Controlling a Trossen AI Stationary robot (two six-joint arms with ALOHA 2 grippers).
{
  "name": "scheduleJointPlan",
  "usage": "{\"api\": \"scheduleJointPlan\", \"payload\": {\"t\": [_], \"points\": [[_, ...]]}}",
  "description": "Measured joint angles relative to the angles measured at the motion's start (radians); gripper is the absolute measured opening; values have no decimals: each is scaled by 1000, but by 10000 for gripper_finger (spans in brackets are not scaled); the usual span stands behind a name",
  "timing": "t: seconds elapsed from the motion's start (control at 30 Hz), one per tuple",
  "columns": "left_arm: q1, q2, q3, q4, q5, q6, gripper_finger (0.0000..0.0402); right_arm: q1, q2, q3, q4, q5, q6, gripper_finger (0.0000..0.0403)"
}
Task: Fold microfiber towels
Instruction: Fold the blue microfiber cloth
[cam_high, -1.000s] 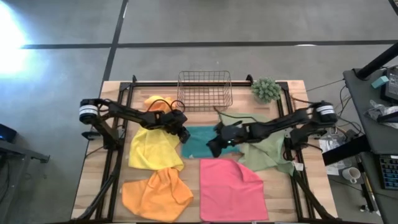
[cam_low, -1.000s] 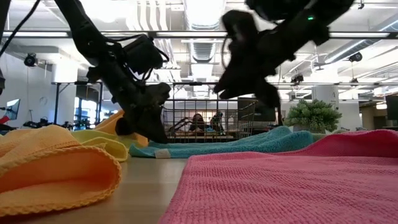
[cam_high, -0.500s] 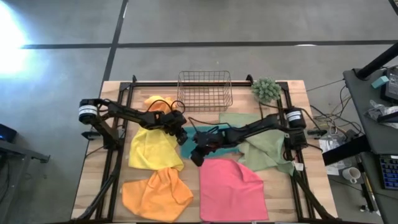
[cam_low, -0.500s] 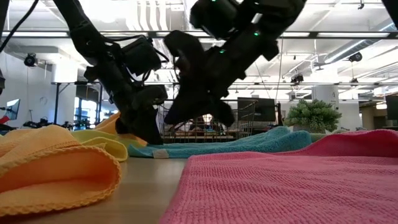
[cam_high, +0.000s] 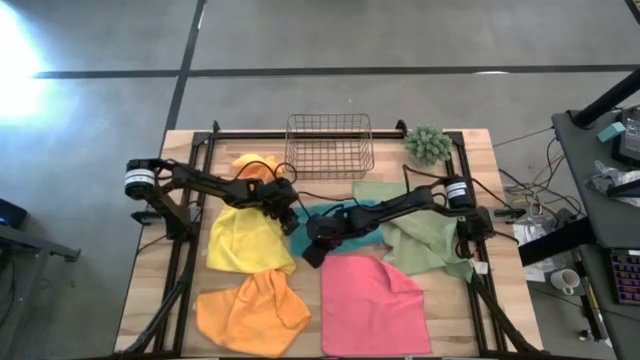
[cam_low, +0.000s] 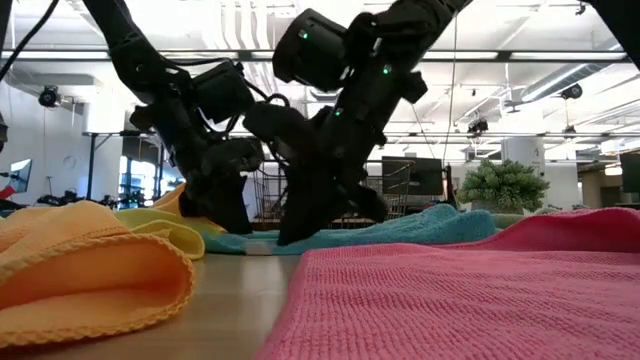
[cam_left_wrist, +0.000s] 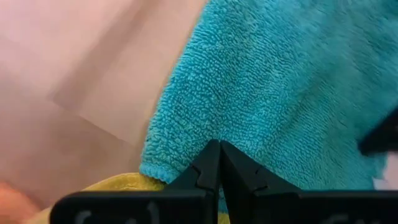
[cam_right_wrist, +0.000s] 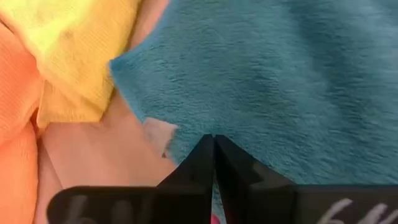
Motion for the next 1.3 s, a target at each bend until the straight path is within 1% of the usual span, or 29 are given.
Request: {"api": "scheduleJointPlan", "payload": {"t": [0.17, 0.37, 0.43, 0.57, 0.67, 0.8, 0.9, 1.0, 1.07, 1.17, 1.23, 1.3], "points": [[-10, 1, 0, -13, 129, -8, 0, 21, -6, 37, -179, 1, 8, 8], [-36, 3, 1, -15, 214, -10, 0, 24, -11, 44, -293, 25, 0, 8], [-45, 3, 1, -15, 227, -16, 0, 25, -13, 44, -327, 48, -7, 8], [-54, 3, 1, -9, 228, -31, 0, 24, -25, 42, -318, 45, -52, 8], [-52, -20, 4, -11, 228, -30, 0, 33, -47, 38, -292, 46, -70, 8], [-52, -83, 5, -14, 228, -26, 0, 42, -86, 39, -255, 45, -85, 8], [-52, -134, 5, -14, 228, -9, 0, 44, -89, 39, -234, 45, -93, 9], [-51, -185, 5, -58, 219, 5, 0, 51, -92, 38, -160, 40, -130, 11], [-49, -217, 6, -112, 204, 47, 0, 55, -96, 39, -119, 8, -142, 18], [-49, -268, 6, -206, 196, 170, 0, 57, -95, 40, -96, -13, -159, 42], [-49, -292, 6, -255, 195, 286, 0, 55, -95, 39, -86, -9, -177, 63], [-49, -311, 5, -279, 194, 435, 0, 54, -95, 40, -79, -8, -185, 85]]}}
